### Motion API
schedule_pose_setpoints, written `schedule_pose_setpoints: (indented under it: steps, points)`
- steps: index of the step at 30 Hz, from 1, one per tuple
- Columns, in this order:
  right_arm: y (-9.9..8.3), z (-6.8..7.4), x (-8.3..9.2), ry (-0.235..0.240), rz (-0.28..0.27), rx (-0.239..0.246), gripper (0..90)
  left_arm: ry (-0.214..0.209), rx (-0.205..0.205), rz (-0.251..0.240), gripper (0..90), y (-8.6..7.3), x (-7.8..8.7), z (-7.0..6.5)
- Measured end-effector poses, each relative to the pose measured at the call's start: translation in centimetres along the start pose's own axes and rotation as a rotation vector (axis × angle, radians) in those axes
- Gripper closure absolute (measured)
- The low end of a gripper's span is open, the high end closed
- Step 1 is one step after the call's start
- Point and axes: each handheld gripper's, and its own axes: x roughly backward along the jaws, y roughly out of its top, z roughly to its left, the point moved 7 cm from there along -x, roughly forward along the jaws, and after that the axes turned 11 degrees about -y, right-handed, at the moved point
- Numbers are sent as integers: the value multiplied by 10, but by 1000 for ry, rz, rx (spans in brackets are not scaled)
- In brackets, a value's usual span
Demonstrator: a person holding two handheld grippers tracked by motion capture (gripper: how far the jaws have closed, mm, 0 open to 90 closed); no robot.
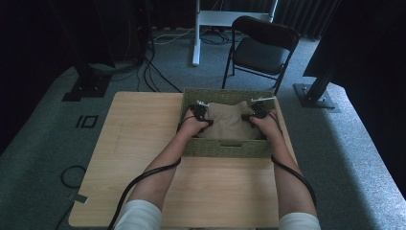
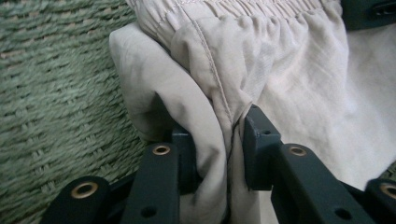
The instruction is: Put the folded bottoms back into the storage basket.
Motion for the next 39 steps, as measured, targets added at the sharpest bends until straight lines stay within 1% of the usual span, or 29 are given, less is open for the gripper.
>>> schedule_pose_setpoints:
  steps: [2,3,4,7,8,9,10,12,14,15,16,17,18,19,20,21,22,23,24,26,27,29,30,31,32,33,37,38,39]
  points:
    - [-3,-1,-2,-6,16,4,711,2,-2,-3,706,0,0,-1]
    - [-3,-1,-2,-6,16,4,711,2,-16,8,706,0,0,-1]
    - [-4,-2,-4,-19,24,11,703,5,-12,9,696,0,-1,-1]
    - [-5,-2,-5,-28,36,18,689,4,-5,8,673,0,-1,-1]
    - [-7,-3,-7,-45,47,26,648,7,-18,17,651,-2,-2,1]
    - [-7,-3,-7,-45,47,26,648,7,-18,17,631,-2,-2,1]
    - [-9,-6,-9,-61,66,22,600,13,-15,19,618,-3,-3,3]
    - [-13,-8,-11,-66,89,23,551,22,-28,10,603,-3,-3,2]
    - [-13,-8,-11,-71,89,18,551,22,-28,10,600,-3,-3,2]
    - [-12,-9,-11,-87,91,-2,447,46,-45,15,516,-3,-4,2]
    - [-12,-9,-11,-85,89,-16,408,58,-41,17,486,-4,-4,4]
    - [-11,-9,-12,-85,84,-7,360,63,-32,15,456,-4,-3,6]
    - [-12,-9,-12,-91,83,10,323,63,-22,9,424,-4,-3,7]
    - [-12,-9,-12,-91,83,10,323,63,-22,9,409,-4,-3,7]
    - [-12,-10,-12,-99,83,27,309,58,-27,-16,409,-1,-2,6]
    - [-11,-9,-12,-93,55,28,263,46,-19,-36,345,2,-2,4]
    - [-9,-9,-11,-93,44,28,241,39,-13,-56,336,5,-1,3]
    - [-8,-10,-8,-95,37,31,224,44,-24,-60,323,6,0,3]
    - [-5,-10,-6,-97,22,34,215,56,-39,-62,284,7,2,3]
    - [-3,-9,-3,-89,8,35,204,67,-47,-69,281,9,5,3]
    - [1,-8,4,-81,-4,10,177,70,-49,-80,262,11,7,3]
    - [7,-9,11,-82,-27,13,176,58,-52,-105,254,15,12,0]
    - [11,-10,15,-81,-45,1,176,58,-48,-135,255,20,16,-1]
    - [15,-11,19,-80,-64,-12,176,55,-53,-148,254,23,19,-3]
    - [18,-11,22,-81,-79,-16,176,50,-64,-160,254,27,22,-4]
    - [20,-11,25,-86,-89,-17,176,46,-65,-173,254,30,26,-6]
    - [28,-6,39,-64,-110,-27,163,33,-78,-204,252,41,39,-12]
    - [30,-5,42,-63,-116,-38,163,28,-80,-210,233,43,42,-14]
    - [32,-4,44,-63,-127,-36,162,25,-81,-212,202,44,45,-15]
